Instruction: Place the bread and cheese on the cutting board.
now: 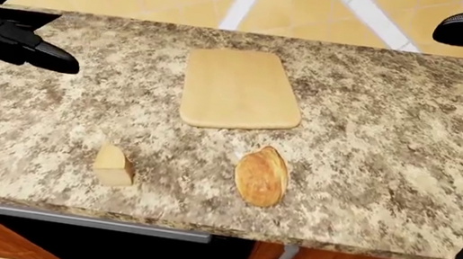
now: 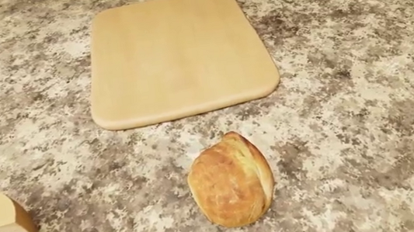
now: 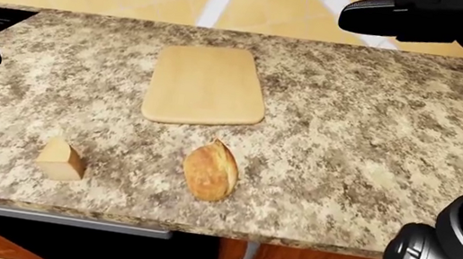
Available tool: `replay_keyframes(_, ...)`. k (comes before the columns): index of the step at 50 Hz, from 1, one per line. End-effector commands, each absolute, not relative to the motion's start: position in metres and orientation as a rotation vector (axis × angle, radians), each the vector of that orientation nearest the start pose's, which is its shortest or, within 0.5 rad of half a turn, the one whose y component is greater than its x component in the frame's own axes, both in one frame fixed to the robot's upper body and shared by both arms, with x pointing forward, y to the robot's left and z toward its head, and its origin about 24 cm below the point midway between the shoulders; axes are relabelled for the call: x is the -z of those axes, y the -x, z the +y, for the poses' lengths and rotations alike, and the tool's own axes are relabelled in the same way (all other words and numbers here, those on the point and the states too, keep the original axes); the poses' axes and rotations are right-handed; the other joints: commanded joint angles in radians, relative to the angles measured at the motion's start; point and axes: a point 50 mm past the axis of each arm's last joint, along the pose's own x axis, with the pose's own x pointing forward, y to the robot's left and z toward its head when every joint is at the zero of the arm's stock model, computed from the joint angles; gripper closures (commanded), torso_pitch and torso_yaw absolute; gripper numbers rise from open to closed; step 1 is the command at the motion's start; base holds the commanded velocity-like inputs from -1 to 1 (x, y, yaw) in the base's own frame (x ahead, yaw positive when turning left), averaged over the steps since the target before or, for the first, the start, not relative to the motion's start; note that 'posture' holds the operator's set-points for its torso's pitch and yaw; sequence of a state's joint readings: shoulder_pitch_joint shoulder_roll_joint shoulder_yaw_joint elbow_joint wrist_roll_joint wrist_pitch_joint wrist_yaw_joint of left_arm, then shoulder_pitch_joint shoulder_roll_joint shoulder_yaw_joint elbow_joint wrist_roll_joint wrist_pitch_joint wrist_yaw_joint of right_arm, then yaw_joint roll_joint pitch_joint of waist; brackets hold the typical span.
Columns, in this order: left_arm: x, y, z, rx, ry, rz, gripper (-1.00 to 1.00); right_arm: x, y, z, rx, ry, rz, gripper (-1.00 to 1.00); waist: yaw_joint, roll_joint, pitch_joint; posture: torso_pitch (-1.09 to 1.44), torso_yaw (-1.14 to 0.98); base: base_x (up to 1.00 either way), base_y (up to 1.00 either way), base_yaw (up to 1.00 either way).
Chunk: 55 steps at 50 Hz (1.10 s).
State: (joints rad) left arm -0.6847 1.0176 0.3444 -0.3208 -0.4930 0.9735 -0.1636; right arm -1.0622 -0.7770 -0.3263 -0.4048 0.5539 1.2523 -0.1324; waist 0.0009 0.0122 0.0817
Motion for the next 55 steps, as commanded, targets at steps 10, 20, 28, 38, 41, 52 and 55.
replay_keyframes(10,-0.356,-0.217,0.291,-0.088,-0.542,-0.254,-1.0,-0.386,-0.25,-0.229,0.132,0.212,-0.403,-1.0,-0.001,-0.003,-0.024,0.0,0.0,0.0,0.0,0.0)
replay_keyframes(20,-0.338,-0.206,0.28,-0.016,-0.618,-0.219,-1.0,-0.385,-0.251,-0.229,0.127,0.208,-0.403,-1.0,0.005,0.002,-0.022,0.0,0.0,0.0,0.0,0.0)
replay_keyframes(28,-0.284,-0.241,0.273,0.047,-0.619,-0.206,-1.0,-0.384,-0.252,-0.229,0.124,0.205,-0.403,-1.0,0.007,-0.003,-0.026,0.0,0.0,0.0,0.0,0.0)
replay_keyframes(38,-0.255,-0.248,0.258,0.109,-0.62,-0.209,-1.0,-0.382,-0.252,-0.228,0.123,0.203,-0.398,-1.0,0.009,-0.021,-0.039,0.0,0.0,0.0,0.0,0.0)
replay_keyframes(41,-0.256,-0.246,0.257,0.112,-0.621,-0.21,-1.0,-0.382,-0.252,-0.229,0.123,0.203,-0.4,-1.0,0.01,-0.022,-0.043,0.0,0.0,0.0,0.0,0.0)
replay_keyframes(52,-0.261,-0.238,0.26,0.134,-0.617,-0.22,-1.0,-0.384,-0.251,-0.229,0.128,0.199,-0.407,-1.0,0.014,-0.017,-0.043,0.0,0.0,0.0,0.0,0.0)
replay_keyframes(55,-0.258,-0.235,0.256,0.151,-0.603,-0.234,-1.0,-0.383,-0.252,-0.229,0.126,0.201,-0.403,-1.0,0.014,-0.016,-0.044,0.0,0.0,0.0,0.0,0.0)
